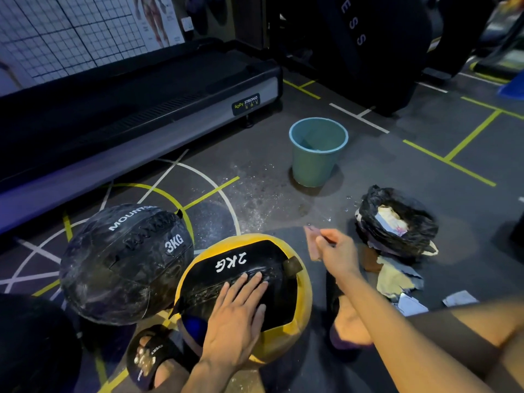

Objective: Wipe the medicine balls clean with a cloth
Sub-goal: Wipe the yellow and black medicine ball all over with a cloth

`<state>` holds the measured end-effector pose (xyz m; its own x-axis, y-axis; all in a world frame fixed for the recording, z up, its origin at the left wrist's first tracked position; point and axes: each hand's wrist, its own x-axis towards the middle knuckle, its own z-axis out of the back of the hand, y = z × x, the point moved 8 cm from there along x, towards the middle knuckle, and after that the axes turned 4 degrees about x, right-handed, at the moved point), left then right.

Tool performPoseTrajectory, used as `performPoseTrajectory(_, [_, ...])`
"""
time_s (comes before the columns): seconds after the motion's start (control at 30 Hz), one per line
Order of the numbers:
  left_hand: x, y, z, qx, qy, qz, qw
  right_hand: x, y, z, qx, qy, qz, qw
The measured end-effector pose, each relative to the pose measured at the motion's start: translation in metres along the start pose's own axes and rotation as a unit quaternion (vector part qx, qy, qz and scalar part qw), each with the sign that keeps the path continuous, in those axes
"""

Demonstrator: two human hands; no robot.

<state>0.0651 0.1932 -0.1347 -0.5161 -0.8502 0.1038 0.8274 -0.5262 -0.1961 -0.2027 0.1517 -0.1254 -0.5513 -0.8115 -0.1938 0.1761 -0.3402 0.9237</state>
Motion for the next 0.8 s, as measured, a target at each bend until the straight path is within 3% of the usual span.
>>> performPoseTrajectory(0.13, [0.001, 0.003, 0.0, -0.021, -0.003, 0.015, 1.0, -0.028, -0.015, -0.013, 0.01, 0.018, -0.018, 1.0])
performPoseTrajectory(0.33, [0.0, 0.009, -0.003, -0.042, 0.011, 0.025, 0.999, -0.045, 0.005, -0.056, -0.037, 0.076, 0.054, 0.995])
performPoseTrajectory(0.5, [0.003, 0.007, -0.004, -0.045, -0.003, 0.019, 0.999, -0.037, 0.015, -0.025, -0.02, -0.009, 0.049, 0.999])
performPoseTrajectory(0.6, [0.005, 0.007, -0.007, -0.042, -0.006, 0.019, 0.999, -0.044, 0.046, -0.008, -0.035, -0.056, 0.133, 0.989])
performPoseTrajectory(0.7, [0.007, 0.003, -0.01, -0.034, -0.006, 0.014, 0.999, -0.062, 0.081, -0.018, -0.088, -0.01, 0.295, 0.951])
performPoseTrajectory(0.8, [0.007, 0.002, -0.01, -0.023, -0.012, 0.007, 1.0, -0.081, 0.063, -0.065, -0.276, 0.1, 0.413, 0.862])
